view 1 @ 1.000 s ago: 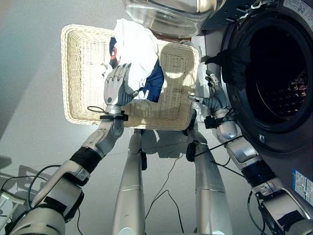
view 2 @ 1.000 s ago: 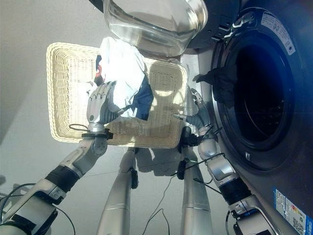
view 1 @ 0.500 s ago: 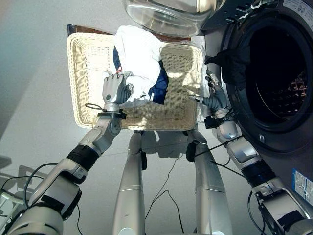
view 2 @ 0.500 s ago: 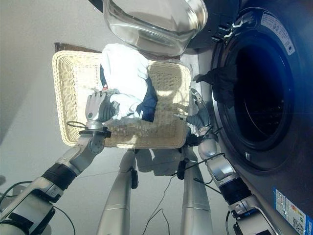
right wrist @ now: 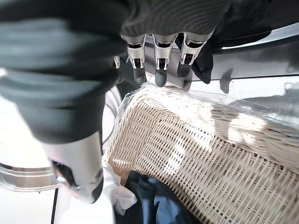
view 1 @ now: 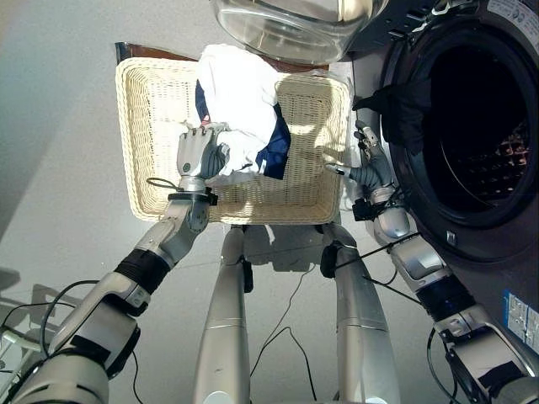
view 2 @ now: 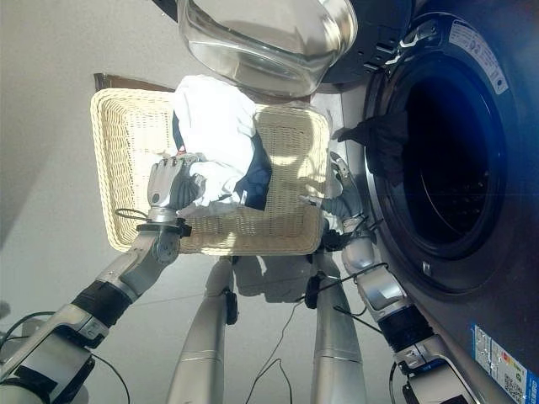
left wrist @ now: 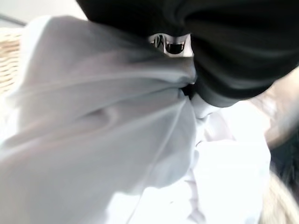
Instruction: Put the clothes into the washing machine.
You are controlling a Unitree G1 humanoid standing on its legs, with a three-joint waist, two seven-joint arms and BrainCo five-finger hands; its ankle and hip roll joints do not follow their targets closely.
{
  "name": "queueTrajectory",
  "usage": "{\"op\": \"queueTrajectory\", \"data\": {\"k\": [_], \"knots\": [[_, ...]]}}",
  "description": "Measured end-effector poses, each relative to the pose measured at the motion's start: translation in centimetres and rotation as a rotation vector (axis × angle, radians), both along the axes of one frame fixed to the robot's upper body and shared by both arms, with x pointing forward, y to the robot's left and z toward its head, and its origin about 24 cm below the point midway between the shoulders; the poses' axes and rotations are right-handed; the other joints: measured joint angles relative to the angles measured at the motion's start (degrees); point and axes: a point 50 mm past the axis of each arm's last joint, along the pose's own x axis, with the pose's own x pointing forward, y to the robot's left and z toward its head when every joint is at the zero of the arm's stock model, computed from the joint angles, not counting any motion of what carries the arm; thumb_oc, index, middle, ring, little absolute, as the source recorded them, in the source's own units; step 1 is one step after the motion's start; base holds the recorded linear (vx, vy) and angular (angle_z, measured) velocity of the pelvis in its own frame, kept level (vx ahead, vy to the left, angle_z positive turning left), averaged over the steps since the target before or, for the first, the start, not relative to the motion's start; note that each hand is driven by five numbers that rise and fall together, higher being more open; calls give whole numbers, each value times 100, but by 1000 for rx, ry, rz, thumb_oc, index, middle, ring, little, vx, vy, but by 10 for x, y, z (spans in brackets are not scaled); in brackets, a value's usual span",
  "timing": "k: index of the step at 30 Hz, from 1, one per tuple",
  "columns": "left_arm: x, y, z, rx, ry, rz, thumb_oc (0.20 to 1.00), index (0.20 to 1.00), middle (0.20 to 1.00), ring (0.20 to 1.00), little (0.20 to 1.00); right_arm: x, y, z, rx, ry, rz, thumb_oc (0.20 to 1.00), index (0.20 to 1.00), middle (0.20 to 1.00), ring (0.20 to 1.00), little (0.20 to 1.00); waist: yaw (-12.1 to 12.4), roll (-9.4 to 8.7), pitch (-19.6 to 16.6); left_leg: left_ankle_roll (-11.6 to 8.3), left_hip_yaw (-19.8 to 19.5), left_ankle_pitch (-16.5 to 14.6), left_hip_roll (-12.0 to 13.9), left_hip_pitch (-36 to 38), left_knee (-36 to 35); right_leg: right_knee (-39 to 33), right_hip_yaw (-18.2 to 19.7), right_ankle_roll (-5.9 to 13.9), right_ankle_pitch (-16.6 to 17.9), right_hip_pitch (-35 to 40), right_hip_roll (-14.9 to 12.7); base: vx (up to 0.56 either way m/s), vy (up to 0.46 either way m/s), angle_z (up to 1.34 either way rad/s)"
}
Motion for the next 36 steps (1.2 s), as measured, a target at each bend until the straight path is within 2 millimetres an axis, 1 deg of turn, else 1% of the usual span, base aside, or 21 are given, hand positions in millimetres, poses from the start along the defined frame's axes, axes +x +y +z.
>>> {"op": "queueTrajectory", "data": {"k": [3,5,7,10,12,14,16,21,22,25,26,27,31,36], "knots": [[-9,10,3,-213,-122,-9,200,200,200,200,200,0,1,-1,8,3,0,1000,1000,1000,1000,1000,13,0,0,0,1,0,0,7,0,9,1,0,-1,1,0,0,0,0],[-18,16,7,-304,-206,-11,200,200,200,200,200,-1,2,0,9,-4,1,1000,1000,1000,1000,1000,13,1,1,0,-2,0,-1,6,-1,12,1,0,-1,1,0,0,0,0],[-32,20,14,-386,-336,-42,200,200,200,200,200,-2,1,0,13,-7,-10,1000,1000,1000,1000,1000,73,2,1,0,-1,0,-2,36,-1,25,5,-1,-3,15,-1,0,0,0],[-43,16,25,-461,-458,-99,200,200,200,200,200,-2,1,-1,18,-1,-16,1000,1000,1000,1000,1000,173,3,2,0,-5,1,-3,58,0,77,10,-12,-10,14,-4,0,0,0],[-47,14,28,-502,-515,-114,200,200,200,200,200,-1,5,0,31,0,-10,1000,1000,1000,1000,1000,178,3,2,0,-8,1,-4,57,3,83,9,-12,-10,14,-5,0,0,0],[-51,8,30,-551,-566,-148,200,200,200,200,200,0,8,0,32,7,-10,1000,1000,1000,1000,1000,178,3,2,0,-9,1,-3,56,3,85,9,-12,-10,13,-5,0,0,0],[-56,1,33,-566,-614,-186,200,200,200,200,200,0,8,0,20,13,-18,1000,1000,1000,1000,1000,178,3,2,0,-11,1,-3,56,3,84,8,-12,-10,13,-5,0,0,0],[-65,-4,42,-599,-690,-270,200,200,200,200,200,1,7,1,18,23,-27,1000,1000,1000,1000,1000,174,4,2,0,-12,1,2,54,2,77,6,-12,-10,13,1,0,0,0],[-72,-5,47,-629,-740,-316,200,200,200,200,200,1,8,2,19,20,-26,1000,1000,1000,1000,1000,181,4,2,0,-14,1,2,52,1,74,5,-13,-10,14,1,0,0,0],[-81,-12,54,-639,-782,-417,200,200,200,200,200,-1,9,4,23,8,-18,1000,1000,1000,1000,1000,226,4,2,0,-18,1,2,53,0,73,1,-13,-11,17,1,-5,-24,0],[-90,-20,60,-648,-797,-519,200,200,200,200,200,-4,11,7,30,-4,-8,1000,1000,1000,1000,1000,298,4,2,-1,-26,1,4,53,0,74,-5,-14,-11,19,3,-9,-38,1],[-96,-23,63,-645,-809,-568,200,200,200,200,200,-5,12,9,32,-14,-1,1000,1000,1000,1000,1000,313,4,2,-1,-37,2,5,54,1,73,-17,-15,-11,29,2,-12,-38,3],[-111,-30,73,-595,-821,-735,200,200,200,200,200,-9,23,19,55,-58,54,1000,1000,1000,1000,1000,333,4,2,-9,-87,9,1,71,20,74,-50,-16,-13,80,-2,-11,-24,4],[-115,-31,75,-575,-805,-797,200,200,200,200,200,-14,30,26,56,-86,104,1000,1000,1000,1000,1000,341,4,2,-9,-96,9,-1,100,47,82,-56,-17,-12,119,-5,0,0,0]]}}
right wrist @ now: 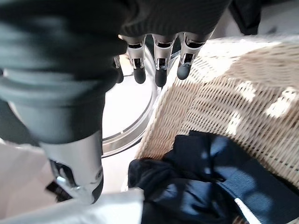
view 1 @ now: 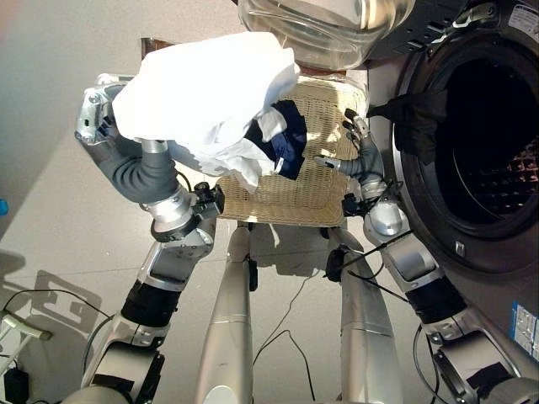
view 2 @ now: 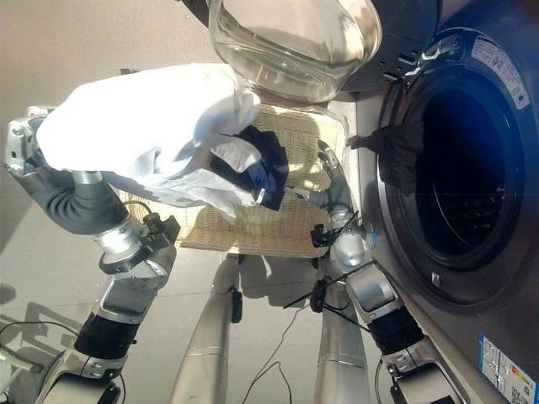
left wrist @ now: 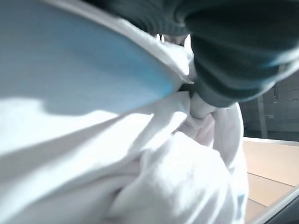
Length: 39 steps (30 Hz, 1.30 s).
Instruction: Put the clothes into the washing machine.
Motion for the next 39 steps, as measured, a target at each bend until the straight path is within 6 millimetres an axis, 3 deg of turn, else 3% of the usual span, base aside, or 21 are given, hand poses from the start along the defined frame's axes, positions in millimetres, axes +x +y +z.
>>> {"op": "queueTrajectory", "data": {"k": [7,15,24,34,39], "knots": [[-9,2,3,-51,-59,-17,200,200,200,200,200,-4,2,4,-5,-23,16,1000,1000,1000,1000,1000,32,1,0,2,-7,0,-4,138,-4,-1,-3,1,-1,144,-7,0,0,0],[-17,0,7,-25,-178,124,200,200,200,200,200,-3,3,9,-7,-36,24,1000,1000,1000,1000,1000,112,2,-1,23,-79,-14,-10,191,-2,-5,-74,-1,-5,251,-25,5,1,3],[0,1,13,127,-63,330,200,200,200,200,200,-9,8,19,37,-55,119,1000,1000,1000,1000,1000,95,2,-1,10,-78,-6,-14,192,0,-1,-78,-2,-5,251,-33,0,0,0],[30,25,5,220,132,712,200,200,200,200,200,-19,15,30,6,-111,206,1000,1000,1000,1000,1000,107,3,0,25,-31,-16,-23,228,12,23,-25,-1,-4,251,-39,3,16,-1],[33,26,5,255,163,756,200,200,200,200,200,-19,14,31,-1,-114,206,1000,1000,1000,1000,1000,107,4,0,25,-31,-16,-22,229,11,25,-24,-1,-4,251,-39,0,0,0]]}}
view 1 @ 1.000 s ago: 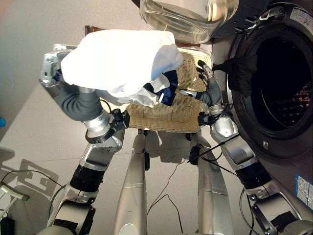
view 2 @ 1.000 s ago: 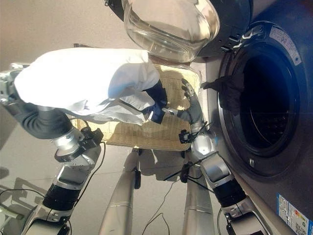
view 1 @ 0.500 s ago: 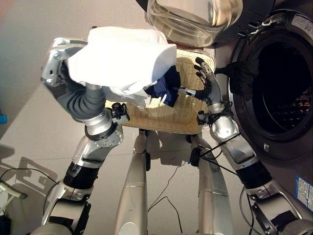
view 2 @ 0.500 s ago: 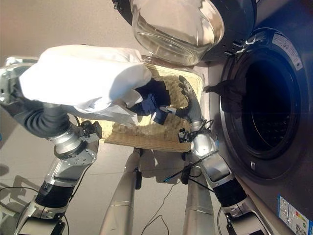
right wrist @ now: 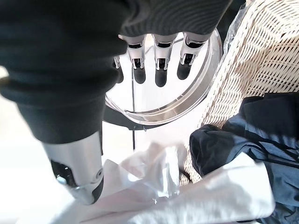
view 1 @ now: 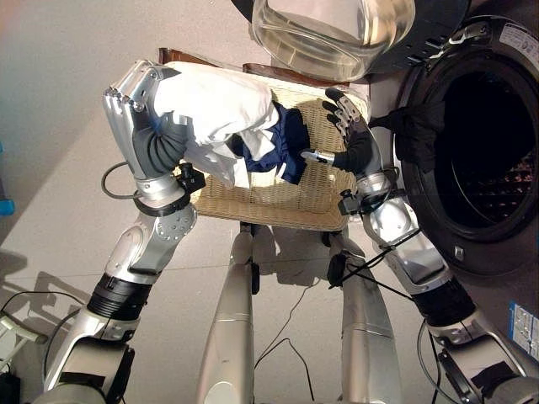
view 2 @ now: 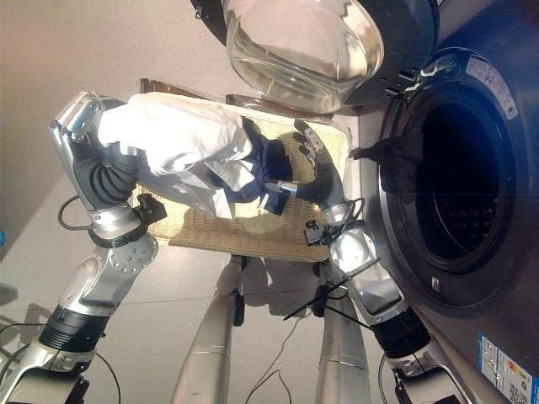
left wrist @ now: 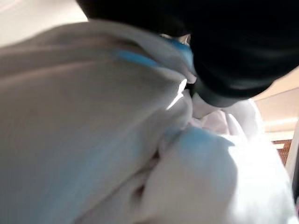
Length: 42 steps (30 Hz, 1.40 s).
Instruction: Put the clothes into the washing machine.
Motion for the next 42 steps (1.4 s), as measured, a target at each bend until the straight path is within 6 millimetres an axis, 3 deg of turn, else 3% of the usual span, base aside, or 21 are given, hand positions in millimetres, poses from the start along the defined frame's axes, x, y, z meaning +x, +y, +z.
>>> {"op": "queueTrajectory", "data": {"k": [9,15,20,34,40,41,42], "knots": [[1,-12,0,58,128,-225,200,200,200,200,200,-1,13,4,-17,5,101,1000,1000,1000,1000,1000,8,31,4,-20,2,12,1,0,-10,-7,-1,1,-1,0,0,0,0,0],[-2,-39,7,34,214,-553,200,200,200,200,200,-5,45,19,11,-19,228,1000,1000,1000,1000,1000,48,87,0,-25,-3,17,0,2,-11,-2,-8,-2,1,2,0,0,0,0],[0,-48,8,47,292,-695,200,200,200,200,200,-4,46,18,50,5,237,1000,1000,1000,1000,1000,115,87,0,-29,-20,20,-1,10,-8,-2,-21,-2,1,19,0,0,0,0],[2,-61,5,62,430,-1000,200,200,200,200,200,4,62,4,91,136,316,1000,1000,1000,1000,1000,157,87,-1,-26,-60,20,-23,47,6,-16,-70,-2,1,96,-34,-1,0,1],[0,-63,5,96,427,-1012,200,200,200,200,200,4,70,2,56,160,344,1000,1000,1000,1000,1000,159,87,-1,-11,-60,33,-26,47,21,-13,-70,-11,6,104,-36,0,0,0],[0,-63,6,97,424,-1013,200,200,200,200,200,4,71,1,52,164,348,639,639,639,639,639,159,87,-1,-11,-60,33,-26,48,22,-12,-70,-12,7,105,-36,0,0,0],[0,-63,6,98,422,-1014,200,200,200,200,200,4,72,0,46,168,352,200,200,200,200,200,159,87,-1,-10,-60,34,-26,48,23,-11,-70,-12,7,105,-36,0,0,0]]}}
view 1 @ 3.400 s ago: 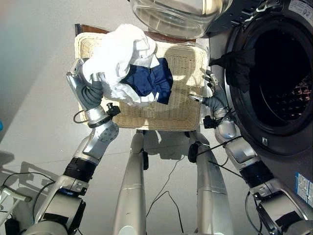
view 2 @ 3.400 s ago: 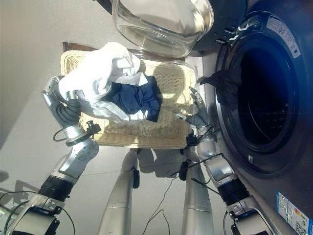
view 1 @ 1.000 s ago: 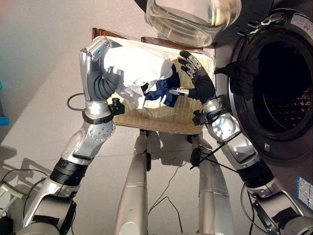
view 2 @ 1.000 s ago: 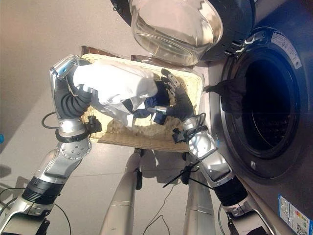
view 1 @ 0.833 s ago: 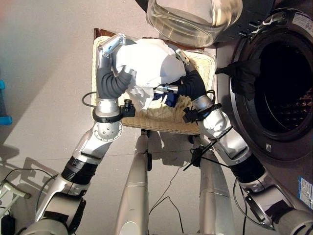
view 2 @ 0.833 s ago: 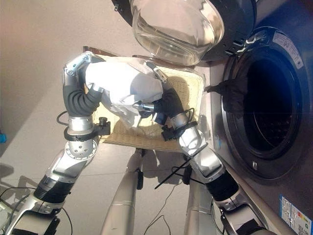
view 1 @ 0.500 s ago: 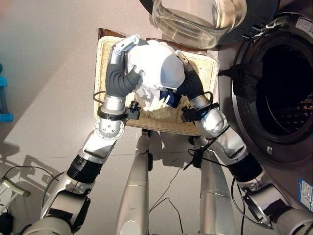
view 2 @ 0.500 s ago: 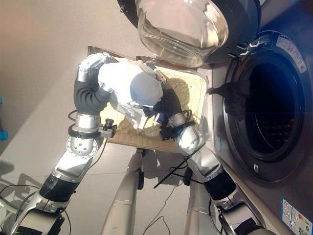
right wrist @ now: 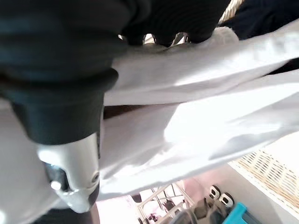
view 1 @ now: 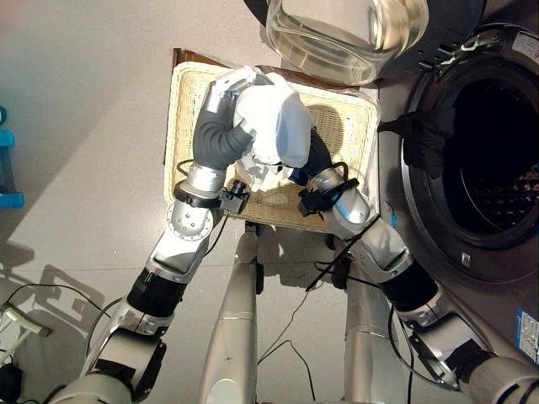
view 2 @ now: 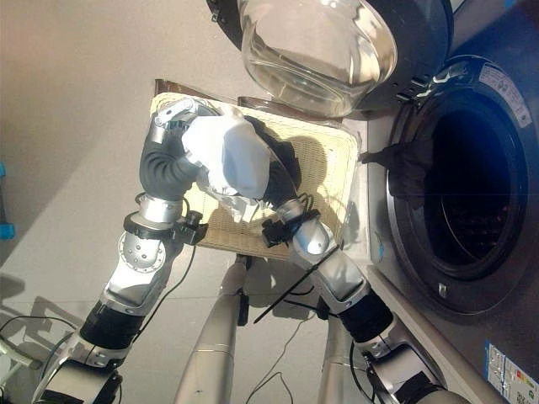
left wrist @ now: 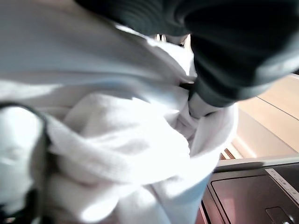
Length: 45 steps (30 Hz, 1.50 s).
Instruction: Put the clothes into the washing machine.
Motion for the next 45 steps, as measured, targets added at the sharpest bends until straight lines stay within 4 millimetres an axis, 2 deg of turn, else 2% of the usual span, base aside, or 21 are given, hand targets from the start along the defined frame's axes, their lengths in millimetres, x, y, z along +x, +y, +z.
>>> {"op": "queueTrajectory", "data": {"k": [4,9,11,12,13,14,23,25,26,31,36,45], "knots": [[-1,0,0,-4,-13,-4,200,200,200,200,200,3,0,-1,-10,6,2,200,200,200,200,200,2,0,0,2,-5,6,-1,3,1,6,-4,1,0,3,-1,0,0,0],[-3,-2,-1,4,-86,118,219,219,219,219,219,4,0,-2,15,9,-9,200,200,200,200,200,1,0,0,3,-10,7,-2,49,5,4,-9,5,-3,51,-4,0,0,0],[-3,-2,-1,5,-114,172,442,442,442,442,442,5,-2,-1,43,4,-20,200,200,200,200,200,0,0,-1,4,-10,6,-4,78,2,-1,-12,14,-9,81,-6,0,0,0],[-4,-2,-1,-1,-130,196,840,840,840,840,840,5,-3,0,63,0,-26,200,200,200,200,200,-2,0,-1,7,-11,4,-4,78,-3,-3,-11,23,-15,80,-7,0,0,0],[-4,-2,-1,-6,-138,210,840,840,840,840,840,5,-4,1,74,-1,-32,200,200,200,200,200,-5,0,-1,14,-12,-1,-4,78,-9,-3,-12,24,-16,80,-8,0,0,0],[-4,-1,-1,-15,-147,235,1000,1000,1000,1000,1000,7,-8,0,92,4,-48,200,200,200,200,200,-5,0,-1,26,-14,-9,-4,78,-12,-2,-15,24,-16,79,-9,0,0,0],[7,10,-4,-153,-72,383,1000,1000,1000,1000,1000,11,-36,-4,203,20,-136,200,200,200,200,200,-58,1,-1,4,-11,4,-7,48,-106,-40,-21,48,-48,30,-12,0,0,0],[9,11,-5,-155,-66,397,1000,1000,1000,1000,1000,11,-37,-4,207,17,-141,200,200,200,200,200,-61,1,-1,3,-11,5,-7,42,-106,-44,-21,49,-49,26,-12,0,0,0],[16,16,-11,-179,-31,461,1000,1000,1000,1000,1000,11,-44,1,239,-3,-155,200,200,200,200,200,-116,1,-1,3,-12,5,-7,-14,-106,-90,-39,53,-50,5,-11,0,0,0],[27,31,-26,-266,42,579,1000,1000,1000,1000,1000,6,-59,2,313,-27,-178,200,200,200,200,200,-161,1,-1,4,-7,4,-11,-37,-116,-107,-47,39,-40,-11,-15,0,0,0],[33,39,-34,-323,78,660,1000,1000,1000,1000,1000,1,-63,10,351,-79,-169,200,200,200,200,200,-171,0,-1,4,-4,4,-7,-30,-114,-93,-47,58,-51,-9,-13,0,0,0],[45,50,-52,-316,174,760,1000,1000,1000,1000,1000,-5,-73,18,446,-137,-115,200,200,200,200,200,-216,-1,-1,5,1,4,-2,-30,-109,-112,-45,60,-48,-3,-7,0,0,0]]}}
